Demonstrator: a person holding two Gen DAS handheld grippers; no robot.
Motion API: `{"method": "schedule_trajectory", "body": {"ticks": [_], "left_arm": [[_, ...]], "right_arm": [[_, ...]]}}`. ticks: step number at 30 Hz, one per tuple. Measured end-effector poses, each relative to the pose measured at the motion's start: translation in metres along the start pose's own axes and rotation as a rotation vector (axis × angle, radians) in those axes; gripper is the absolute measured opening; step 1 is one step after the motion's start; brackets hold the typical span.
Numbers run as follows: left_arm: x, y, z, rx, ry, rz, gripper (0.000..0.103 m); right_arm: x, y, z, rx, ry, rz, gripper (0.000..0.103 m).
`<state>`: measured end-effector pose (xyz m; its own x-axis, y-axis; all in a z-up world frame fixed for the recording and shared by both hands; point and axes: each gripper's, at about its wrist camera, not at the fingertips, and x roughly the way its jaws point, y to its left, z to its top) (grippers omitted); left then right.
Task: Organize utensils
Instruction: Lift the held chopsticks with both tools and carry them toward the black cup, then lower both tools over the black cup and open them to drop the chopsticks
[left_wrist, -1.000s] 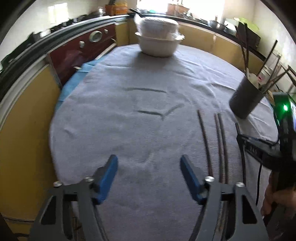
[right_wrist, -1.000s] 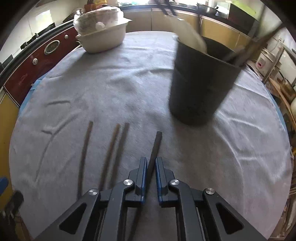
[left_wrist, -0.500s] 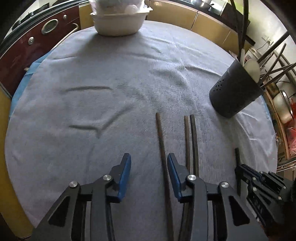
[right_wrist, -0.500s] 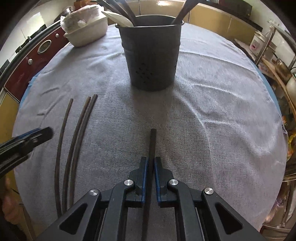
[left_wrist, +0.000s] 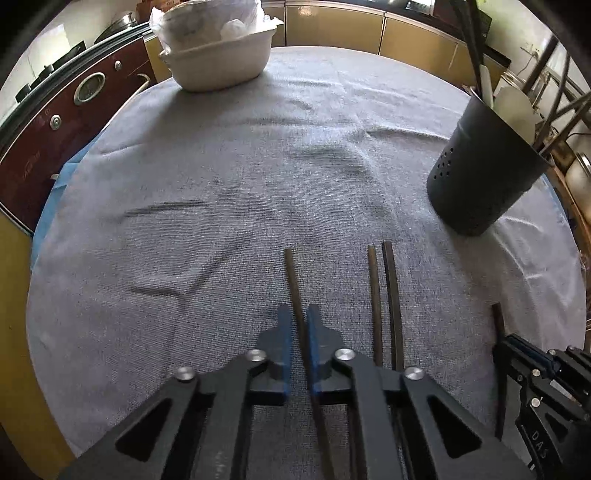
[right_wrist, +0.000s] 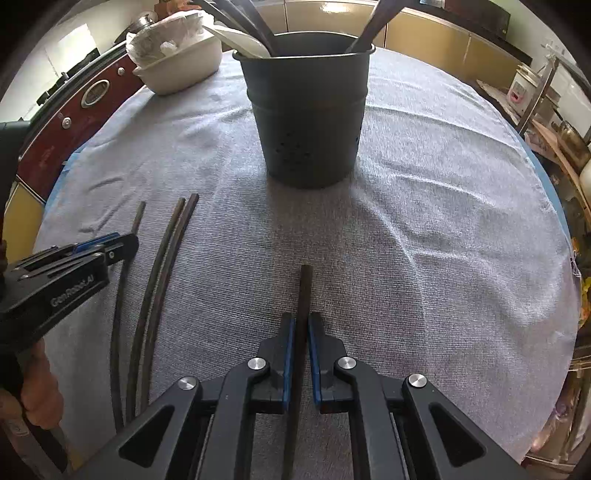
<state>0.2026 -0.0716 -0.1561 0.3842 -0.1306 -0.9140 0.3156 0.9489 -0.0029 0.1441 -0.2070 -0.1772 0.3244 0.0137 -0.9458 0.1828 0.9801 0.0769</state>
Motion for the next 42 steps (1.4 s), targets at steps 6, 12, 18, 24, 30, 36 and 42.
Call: {"method": "schedule_trajectory", "body": {"ticks": [6,12,18,24,30,36,42], "left_arm": [[-0.01,-0.004,-0.01,-0.001,-0.04,0.026,0.005],[-0.048,-0.001,-0.02,-0.005,-0.144,0.046,0.005],[-0.079,-0.006,-0.026,-0.005,-0.224,0.053,0.005],[-0.109,-0.007,-0.031,-0.014,-0.281,0.038,0.005],[-0.144,-0.009,-0.034,-0.022,-0.354,0.015,0.005],[-0.176,-0.015,-0.037,-0.024,-0.43,-0.018,0.005],[-0.208,-0.018,-0.031,-0.035,-0.508,-0.069,0.005]], "right_arm": [[0.002,-0.001,-0.002,0.025,-0.009,0.031,0.008],[-0.008,-0.016,-0.014,0.089,-0.051,0.107,0.007],[-0.041,-0.02,-0.022,0.092,-0.141,0.139,0.007],[-0.074,-0.023,-0.029,0.102,-0.221,0.168,0.007],[-0.104,-0.025,-0.032,0.128,-0.331,0.196,0.007],[-0.132,-0.029,-0.035,0.146,-0.446,0.229,0.007],[-0.166,-0.037,-0.035,0.173,-0.576,0.257,0.007]]}}
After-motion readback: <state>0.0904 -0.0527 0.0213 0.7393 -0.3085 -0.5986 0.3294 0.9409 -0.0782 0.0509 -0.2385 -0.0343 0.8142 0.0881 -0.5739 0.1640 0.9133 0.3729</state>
